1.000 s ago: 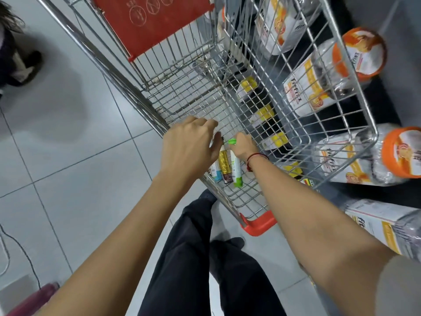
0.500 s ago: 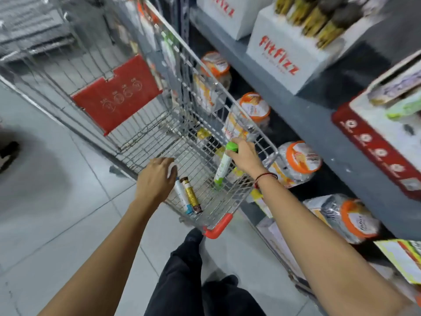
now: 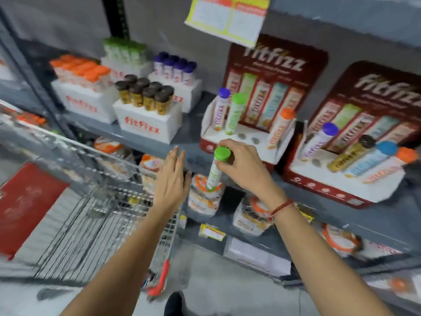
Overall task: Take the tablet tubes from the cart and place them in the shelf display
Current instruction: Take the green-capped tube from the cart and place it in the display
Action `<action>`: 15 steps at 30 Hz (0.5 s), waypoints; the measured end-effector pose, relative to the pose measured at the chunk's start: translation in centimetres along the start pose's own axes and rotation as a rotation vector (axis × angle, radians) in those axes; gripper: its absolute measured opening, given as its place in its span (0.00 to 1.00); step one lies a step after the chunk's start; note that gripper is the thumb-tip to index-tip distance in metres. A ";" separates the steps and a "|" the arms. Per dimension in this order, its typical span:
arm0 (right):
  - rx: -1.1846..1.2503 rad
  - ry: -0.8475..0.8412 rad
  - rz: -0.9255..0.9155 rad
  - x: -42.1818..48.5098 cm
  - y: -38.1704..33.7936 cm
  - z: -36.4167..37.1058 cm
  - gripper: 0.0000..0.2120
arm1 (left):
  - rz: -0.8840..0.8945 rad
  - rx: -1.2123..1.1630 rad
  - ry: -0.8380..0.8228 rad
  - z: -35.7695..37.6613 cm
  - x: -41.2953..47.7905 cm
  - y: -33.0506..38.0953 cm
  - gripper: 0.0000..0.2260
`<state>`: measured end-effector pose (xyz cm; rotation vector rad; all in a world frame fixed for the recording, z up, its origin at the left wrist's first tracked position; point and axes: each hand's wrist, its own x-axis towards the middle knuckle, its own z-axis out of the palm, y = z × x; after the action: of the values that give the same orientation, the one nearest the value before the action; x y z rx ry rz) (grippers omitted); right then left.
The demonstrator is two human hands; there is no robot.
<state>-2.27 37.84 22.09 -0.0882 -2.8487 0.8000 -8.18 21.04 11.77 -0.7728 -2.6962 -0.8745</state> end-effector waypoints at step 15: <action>0.068 0.180 0.196 -4.5 6.3 -11.7 0.16 | 0.316 0.007 -0.257 8.1 2.3 7.8 0.19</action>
<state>4.42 48.77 27.92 -0.4143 -2.6686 0.8771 -6.19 32.23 9.83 -1.3462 -2.6722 -0.7320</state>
